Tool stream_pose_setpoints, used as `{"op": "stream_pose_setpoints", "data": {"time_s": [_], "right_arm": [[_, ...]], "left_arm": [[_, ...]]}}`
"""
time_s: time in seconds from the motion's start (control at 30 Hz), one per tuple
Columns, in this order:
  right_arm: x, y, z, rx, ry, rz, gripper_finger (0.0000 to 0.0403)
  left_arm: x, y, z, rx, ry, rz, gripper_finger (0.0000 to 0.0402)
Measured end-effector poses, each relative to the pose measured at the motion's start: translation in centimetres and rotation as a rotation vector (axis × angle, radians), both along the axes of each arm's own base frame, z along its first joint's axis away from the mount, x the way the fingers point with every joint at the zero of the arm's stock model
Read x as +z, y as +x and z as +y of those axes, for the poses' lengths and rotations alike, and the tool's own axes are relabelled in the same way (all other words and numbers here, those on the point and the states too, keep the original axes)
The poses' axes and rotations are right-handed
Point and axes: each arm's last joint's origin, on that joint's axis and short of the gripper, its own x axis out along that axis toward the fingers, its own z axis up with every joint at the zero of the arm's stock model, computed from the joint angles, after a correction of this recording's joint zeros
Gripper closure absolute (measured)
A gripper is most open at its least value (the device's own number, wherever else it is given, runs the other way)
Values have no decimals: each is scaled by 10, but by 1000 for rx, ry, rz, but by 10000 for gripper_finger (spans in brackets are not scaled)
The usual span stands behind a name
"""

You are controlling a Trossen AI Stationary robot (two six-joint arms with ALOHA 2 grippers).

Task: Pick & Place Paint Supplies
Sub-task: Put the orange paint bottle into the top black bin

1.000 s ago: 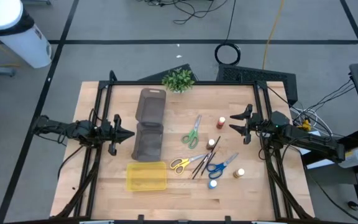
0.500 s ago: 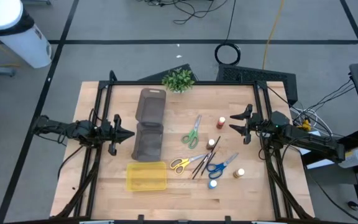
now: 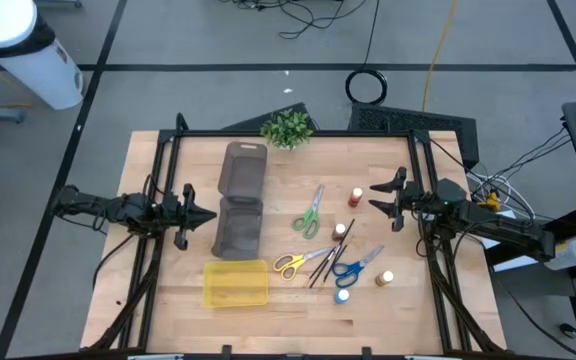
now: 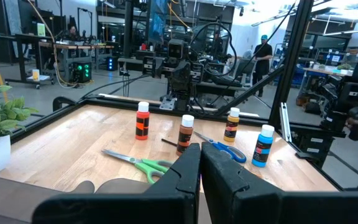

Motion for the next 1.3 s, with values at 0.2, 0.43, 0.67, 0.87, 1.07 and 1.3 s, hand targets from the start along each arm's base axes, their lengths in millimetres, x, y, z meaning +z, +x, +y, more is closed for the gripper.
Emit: {"op": "stream_pose_setpoints", "data": {"time_s": [0.2, 0.43, 0.67, 0.87, 1.07, 1.3], "right_arm": [[8, -1, 0, 15, 146, -108, 218], [8, 0, 1, 51, 248, -118, 218], [10, 3, 2, 104, 465, -147, 217], [32, 9, 20, 331, 368, -313, 191], [35, 23, 47, 437, 156, -357, 151], [7, 45, 55, 79, 32, -100, 131]], "left_arm": [[0, 0, 0, 0, 0, 0, 380], [0, 0, 0, 0, 0, 0, 380], [0, 0, 0, 0, 0, 0, 380], [0, 0, 0, 0, 0, 0, 380], [0, 0, 0, 0, 0, 0, 380], [0, 0, 0, 0, 0, 0, 380]]}}
